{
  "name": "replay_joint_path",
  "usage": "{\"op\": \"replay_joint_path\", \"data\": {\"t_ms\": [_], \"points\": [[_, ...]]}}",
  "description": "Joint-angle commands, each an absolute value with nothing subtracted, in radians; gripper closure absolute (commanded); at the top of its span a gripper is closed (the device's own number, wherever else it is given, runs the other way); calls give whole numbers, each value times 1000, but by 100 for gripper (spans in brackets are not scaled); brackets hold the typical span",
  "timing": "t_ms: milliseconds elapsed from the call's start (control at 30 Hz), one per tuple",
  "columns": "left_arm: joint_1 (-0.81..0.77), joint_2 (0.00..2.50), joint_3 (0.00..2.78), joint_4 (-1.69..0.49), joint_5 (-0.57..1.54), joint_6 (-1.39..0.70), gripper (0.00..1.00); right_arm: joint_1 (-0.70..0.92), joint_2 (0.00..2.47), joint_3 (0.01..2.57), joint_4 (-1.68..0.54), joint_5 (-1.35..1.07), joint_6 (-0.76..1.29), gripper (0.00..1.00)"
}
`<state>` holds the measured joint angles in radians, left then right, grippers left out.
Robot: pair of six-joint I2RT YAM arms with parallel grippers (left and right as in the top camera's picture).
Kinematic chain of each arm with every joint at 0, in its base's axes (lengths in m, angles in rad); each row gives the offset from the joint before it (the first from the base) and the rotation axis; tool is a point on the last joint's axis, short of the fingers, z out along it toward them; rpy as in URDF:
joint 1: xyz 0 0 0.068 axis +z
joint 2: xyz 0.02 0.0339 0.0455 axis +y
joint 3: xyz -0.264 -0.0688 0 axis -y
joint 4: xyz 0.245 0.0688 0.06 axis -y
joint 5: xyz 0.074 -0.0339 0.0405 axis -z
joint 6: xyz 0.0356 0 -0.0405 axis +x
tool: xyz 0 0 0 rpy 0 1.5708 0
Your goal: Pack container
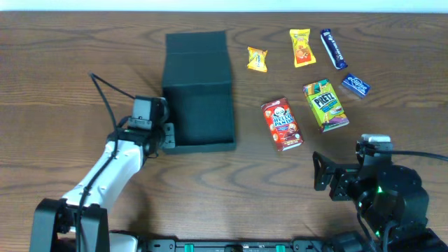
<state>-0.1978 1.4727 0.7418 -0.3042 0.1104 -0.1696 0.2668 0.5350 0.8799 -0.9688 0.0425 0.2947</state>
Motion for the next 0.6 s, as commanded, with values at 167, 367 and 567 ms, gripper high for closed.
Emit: {"op": "replay_joint_path", "data": {"t_ms": [167, 367, 567], "points": [[-282, 1478, 740, -272, 71, -222, 94, 261, 535, 896, -979, 56, 276, 1], [-284, 1484, 740, -271, 80, -260, 94, 261, 535, 896, -988, 56, 276, 1], [-342, 1485, 740, -231, 79, -287, 94, 261, 535, 896, -989, 56, 276, 1]]}}
